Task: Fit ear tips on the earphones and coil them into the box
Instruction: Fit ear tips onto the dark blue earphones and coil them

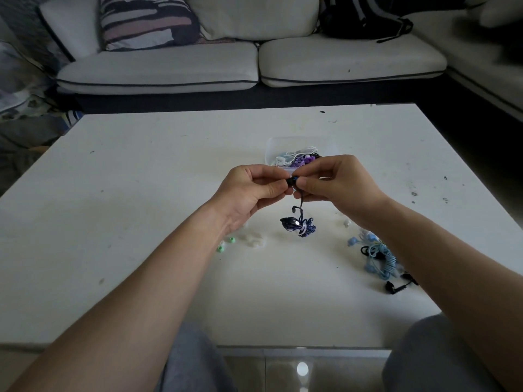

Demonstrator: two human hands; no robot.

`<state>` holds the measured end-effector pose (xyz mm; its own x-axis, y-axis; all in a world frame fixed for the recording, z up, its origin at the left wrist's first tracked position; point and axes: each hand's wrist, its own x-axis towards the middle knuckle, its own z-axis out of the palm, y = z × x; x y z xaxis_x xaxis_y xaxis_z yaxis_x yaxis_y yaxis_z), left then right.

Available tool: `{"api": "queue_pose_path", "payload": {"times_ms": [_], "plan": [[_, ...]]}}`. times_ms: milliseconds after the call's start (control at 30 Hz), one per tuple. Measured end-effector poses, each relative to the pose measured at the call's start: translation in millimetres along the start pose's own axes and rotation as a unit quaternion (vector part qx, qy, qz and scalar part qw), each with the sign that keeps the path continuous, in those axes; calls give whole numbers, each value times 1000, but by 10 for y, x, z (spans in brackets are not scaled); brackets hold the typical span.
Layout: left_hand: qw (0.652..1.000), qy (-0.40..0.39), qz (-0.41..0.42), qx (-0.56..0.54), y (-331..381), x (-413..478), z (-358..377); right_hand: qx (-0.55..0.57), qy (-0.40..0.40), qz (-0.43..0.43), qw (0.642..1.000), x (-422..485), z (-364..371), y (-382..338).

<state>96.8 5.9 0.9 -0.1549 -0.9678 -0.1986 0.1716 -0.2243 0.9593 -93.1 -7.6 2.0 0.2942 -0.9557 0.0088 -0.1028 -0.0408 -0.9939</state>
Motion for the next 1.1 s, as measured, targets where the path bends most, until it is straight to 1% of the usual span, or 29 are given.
{"api": "queue_pose_path", "payload": {"times_ms": [167, 267, 333, 600, 833, 1100], "plan": [[1000, 4, -1, 5, -15, 7, -20, -29, 11, -16, 999, 6, 34, 0], [1000, -7, -8, -14, -4, 10, -23, 9, -11, 7, 1000, -2, -11, -4], [1000, -12, -10, -14, -3, 11, -14, 13, -24, 19, 999, -4, -44, 3], [1000, 2, -2, 9, -20, 16, -20, -56, 8, -19, 998, -4, 24, -3], [1000, 12, 5, -6, -8, 22, -25, 45, 29, 19, 998, -19, 86, 11], [999, 23, 9, 29, -41, 24, -31, -53, 45, -2, 998, -18, 121, 1]]}}
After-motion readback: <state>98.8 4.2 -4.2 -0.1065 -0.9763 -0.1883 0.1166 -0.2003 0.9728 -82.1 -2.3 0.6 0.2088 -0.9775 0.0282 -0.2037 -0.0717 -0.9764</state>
